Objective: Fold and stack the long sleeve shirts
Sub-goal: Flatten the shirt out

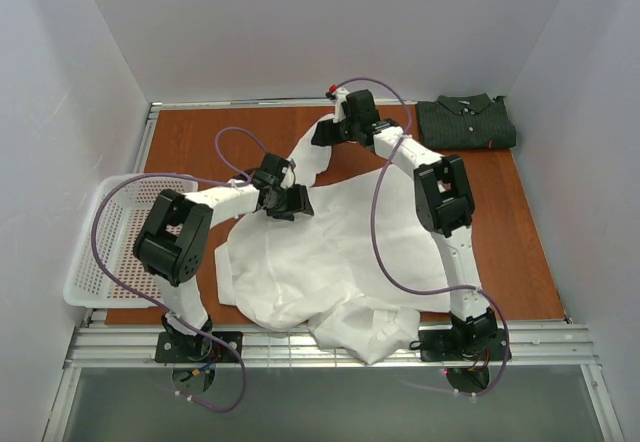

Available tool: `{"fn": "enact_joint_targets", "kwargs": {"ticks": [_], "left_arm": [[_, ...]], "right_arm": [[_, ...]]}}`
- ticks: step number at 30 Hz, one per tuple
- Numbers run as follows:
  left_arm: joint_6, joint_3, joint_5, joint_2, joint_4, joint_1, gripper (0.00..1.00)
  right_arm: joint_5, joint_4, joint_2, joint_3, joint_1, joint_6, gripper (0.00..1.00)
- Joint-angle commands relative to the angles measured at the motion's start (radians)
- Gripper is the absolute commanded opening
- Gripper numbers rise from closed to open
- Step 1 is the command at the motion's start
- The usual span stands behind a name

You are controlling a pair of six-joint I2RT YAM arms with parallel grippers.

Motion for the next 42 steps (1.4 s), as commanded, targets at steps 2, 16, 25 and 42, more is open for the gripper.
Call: {"fn": "enact_joint_targets", "kwargs": {"ticks": [2,16,25,42], "left_arm": [[0.001,0.133,-0.118,0.147,-0.075,0.088,0.64],[0.054,0.215,-0.135,-0.055,-0.107,0.098,0.74],[0.020,-0.024,-0.179,-0.141,-0.073,0.097,0.69],[-0.178,-0.280,0.040,-0.203,0.003,-0.266,0.68]], "right_arm": [[0.106,0.072,-0.333,-0.130,-0.028,-0.088,0.70],[0.353,-0.039,-0.956,-0.874,-0.089,0.022,0.70],[0.234,-0.036,-1.035,-1.195,-0.071,0.082,0.65],[0.270,-0.088,-1.162,-1.275,-0.063,0.080,0.65]]}}
